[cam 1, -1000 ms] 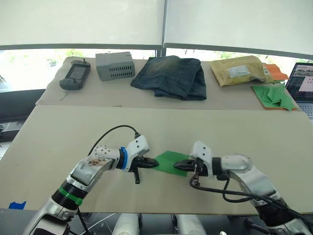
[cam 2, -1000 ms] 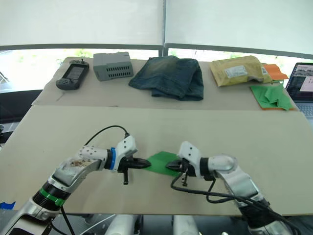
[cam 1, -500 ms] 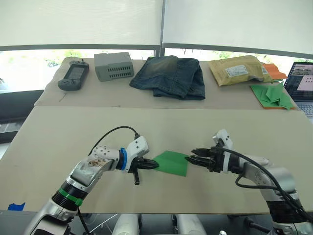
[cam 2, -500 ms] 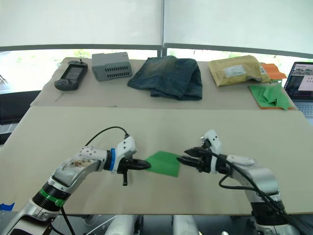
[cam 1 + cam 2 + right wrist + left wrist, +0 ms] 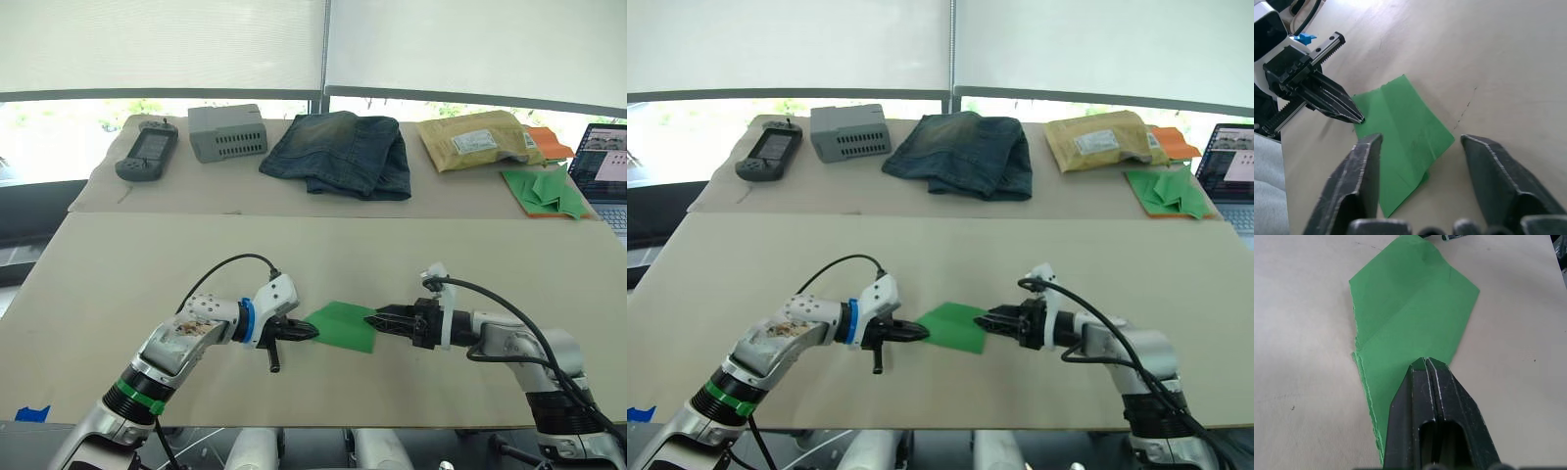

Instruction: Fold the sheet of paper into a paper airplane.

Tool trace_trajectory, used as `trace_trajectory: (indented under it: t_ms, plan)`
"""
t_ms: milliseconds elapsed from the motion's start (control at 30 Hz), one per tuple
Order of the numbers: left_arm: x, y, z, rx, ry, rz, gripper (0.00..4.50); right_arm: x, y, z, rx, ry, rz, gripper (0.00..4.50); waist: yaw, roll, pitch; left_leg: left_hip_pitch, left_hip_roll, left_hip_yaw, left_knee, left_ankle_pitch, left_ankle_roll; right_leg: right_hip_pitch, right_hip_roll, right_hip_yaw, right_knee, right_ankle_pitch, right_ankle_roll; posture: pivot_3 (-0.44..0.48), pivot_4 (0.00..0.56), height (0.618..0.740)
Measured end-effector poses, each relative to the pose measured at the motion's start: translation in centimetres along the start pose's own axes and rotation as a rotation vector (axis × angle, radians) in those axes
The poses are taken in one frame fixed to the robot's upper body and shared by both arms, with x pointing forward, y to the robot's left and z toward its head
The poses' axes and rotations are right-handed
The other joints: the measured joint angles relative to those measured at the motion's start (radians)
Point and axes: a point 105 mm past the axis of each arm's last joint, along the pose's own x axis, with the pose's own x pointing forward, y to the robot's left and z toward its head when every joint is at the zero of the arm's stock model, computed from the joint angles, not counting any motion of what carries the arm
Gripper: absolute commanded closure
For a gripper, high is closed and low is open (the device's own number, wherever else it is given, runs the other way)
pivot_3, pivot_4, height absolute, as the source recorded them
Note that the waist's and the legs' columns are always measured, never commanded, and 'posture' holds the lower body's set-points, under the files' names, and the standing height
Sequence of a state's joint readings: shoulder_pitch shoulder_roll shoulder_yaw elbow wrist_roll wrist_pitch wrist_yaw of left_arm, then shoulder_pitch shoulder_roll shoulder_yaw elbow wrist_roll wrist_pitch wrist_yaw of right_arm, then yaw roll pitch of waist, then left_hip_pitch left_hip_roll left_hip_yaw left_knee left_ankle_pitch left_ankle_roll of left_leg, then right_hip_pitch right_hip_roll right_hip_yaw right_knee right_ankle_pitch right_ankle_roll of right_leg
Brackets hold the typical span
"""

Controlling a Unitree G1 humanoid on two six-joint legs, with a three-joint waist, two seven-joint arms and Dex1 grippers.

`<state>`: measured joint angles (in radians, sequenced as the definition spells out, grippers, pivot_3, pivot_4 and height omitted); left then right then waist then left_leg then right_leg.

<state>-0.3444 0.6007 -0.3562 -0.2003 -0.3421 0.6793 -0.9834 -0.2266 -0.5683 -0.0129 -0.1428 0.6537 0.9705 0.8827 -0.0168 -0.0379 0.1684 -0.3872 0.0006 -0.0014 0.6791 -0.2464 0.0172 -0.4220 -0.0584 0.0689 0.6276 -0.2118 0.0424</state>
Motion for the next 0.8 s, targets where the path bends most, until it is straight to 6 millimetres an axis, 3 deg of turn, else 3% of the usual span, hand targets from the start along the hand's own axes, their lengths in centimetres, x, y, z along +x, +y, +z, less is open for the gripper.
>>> trace_trajectory:
  t_ms: [167, 400, 633, 800]
  plan:
    - [0.0, 0.0, 0.0, -0.001, -0.001, 0.001, 4.5, 0.1, 0.6, 0.2, -0.038, -0.009, 0.026, 4.47, 0.0, 0.0, 0.0, 0.0, 0.0, 0.0, 0.0, 0.0, 0.0, 0.0, 0.0, 0.0, 0.0, 0.0, 0.0, 0.0, 0.15, 0.728]
    - [0.0, 0.0, -0.1, -0.003, -0.004, -0.003, 4.5, 0.2, 2.2, -0.2, -0.298, 0.025, 0.054, 4.47, 0.0, 0.0, 0.0, 0.0, 0.0, 0.0, 0.0, 0.0, 0.0, 0.0, 0.0, 0.0, 0.0, -0.001, 0.001, 0.0, 0.15, 0.728]
    - [0.0, 0.1, -0.1, 0.007, -0.005, -0.013, 4.5, 0.3, 2.4, -0.4, -0.857, 0.024, -0.012, 4.47, 0.0, 0.0, 0.0, 0.001, -0.001, 0.002, 0.0, 0.0, 0.0, 0.0, 0.0, 0.0, -0.001, -0.001, 0.001, 0.0, 0.15, 0.728]
    - [0.2, 0.1, -0.1, 0.014, -0.008, -0.021, 4.5, 0.3, 2.1, -0.9, -1.133, 0.003, -0.044, 4.47, 0.001, 0.0, 0.0, 0.001, -0.001, 0.002, 0.0, 0.0, 0.0, 0.001, 0.0, 0.0, 0.0, -0.001, 0.001, 0.0, 0.15, 0.728]
